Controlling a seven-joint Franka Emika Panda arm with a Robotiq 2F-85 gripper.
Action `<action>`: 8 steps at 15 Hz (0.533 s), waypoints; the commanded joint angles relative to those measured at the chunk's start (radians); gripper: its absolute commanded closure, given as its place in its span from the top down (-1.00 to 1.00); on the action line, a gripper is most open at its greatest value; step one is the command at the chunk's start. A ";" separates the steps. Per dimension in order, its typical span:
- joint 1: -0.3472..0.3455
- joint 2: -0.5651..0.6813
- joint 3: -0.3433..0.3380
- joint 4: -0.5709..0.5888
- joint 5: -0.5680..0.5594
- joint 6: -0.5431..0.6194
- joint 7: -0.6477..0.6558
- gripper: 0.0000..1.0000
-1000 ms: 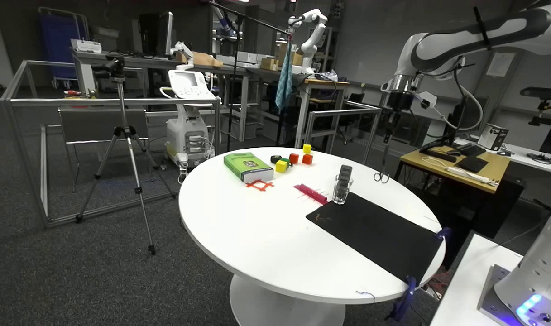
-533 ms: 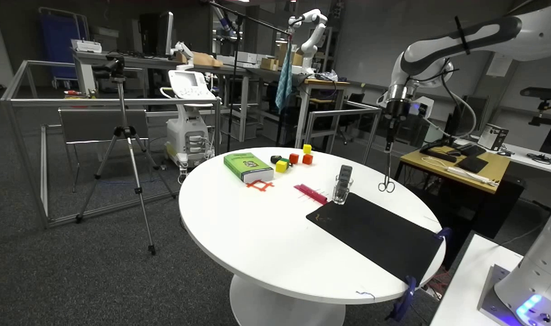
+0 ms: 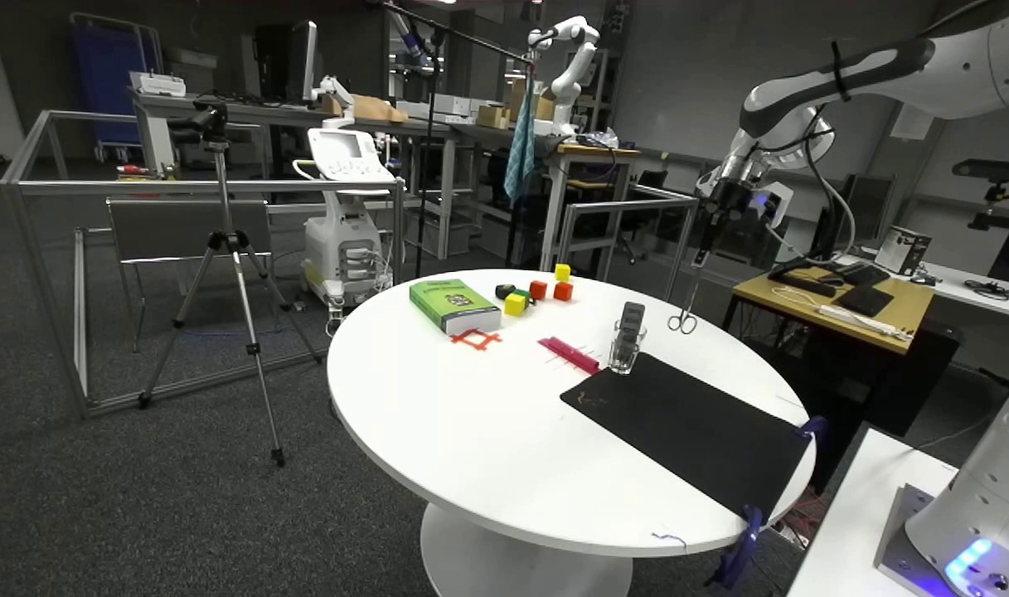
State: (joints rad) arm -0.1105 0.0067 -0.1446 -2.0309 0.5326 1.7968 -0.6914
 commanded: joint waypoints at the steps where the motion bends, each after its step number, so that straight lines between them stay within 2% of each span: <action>1: -0.012 0.010 0.006 0.002 -0.001 0.023 -0.011 -0.98; 2: -0.014 0.019 0.006 0.001 -0.002 0.029 -0.013 -0.94; 6: -0.015 0.026 0.009 0.001 -0.002 0.029 -0.012 -0.98; 8: -0.016 0.036 0.010 -0.011 0.034 0.055 -0.040 -0.98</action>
State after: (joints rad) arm -0.1159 0.0364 -0.1433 -2.0321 0.5351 1.8290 -0.7042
